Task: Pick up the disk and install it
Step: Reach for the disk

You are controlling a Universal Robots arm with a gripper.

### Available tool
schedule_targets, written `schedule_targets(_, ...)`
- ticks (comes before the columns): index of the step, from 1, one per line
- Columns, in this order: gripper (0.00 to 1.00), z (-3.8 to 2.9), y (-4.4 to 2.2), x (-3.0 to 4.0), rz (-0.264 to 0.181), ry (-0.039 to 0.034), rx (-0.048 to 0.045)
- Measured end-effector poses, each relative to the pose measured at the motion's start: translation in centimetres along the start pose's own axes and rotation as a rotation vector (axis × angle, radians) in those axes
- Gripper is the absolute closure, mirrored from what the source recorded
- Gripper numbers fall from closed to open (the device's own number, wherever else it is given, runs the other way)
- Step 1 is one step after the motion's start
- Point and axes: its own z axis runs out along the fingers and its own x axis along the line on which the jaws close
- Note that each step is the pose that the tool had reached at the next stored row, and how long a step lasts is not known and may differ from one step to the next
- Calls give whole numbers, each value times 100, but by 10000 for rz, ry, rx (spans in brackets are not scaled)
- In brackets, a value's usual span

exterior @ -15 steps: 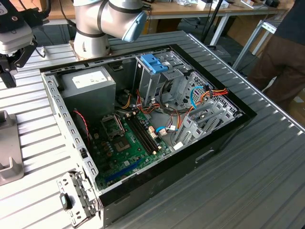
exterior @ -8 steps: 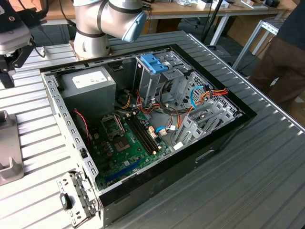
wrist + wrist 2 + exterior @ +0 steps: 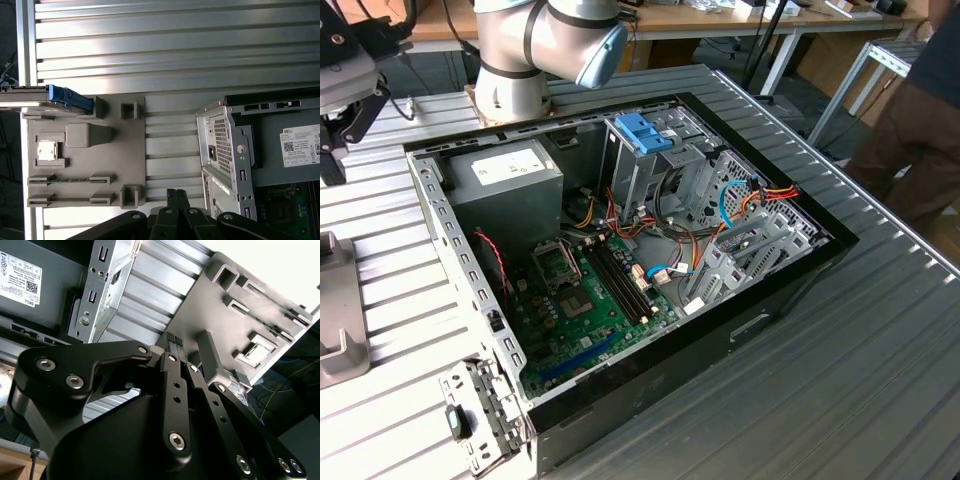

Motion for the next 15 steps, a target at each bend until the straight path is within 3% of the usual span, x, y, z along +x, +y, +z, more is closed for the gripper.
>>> schedule_targets(15, 90, -2, -5, 65, 0, 0, 0)
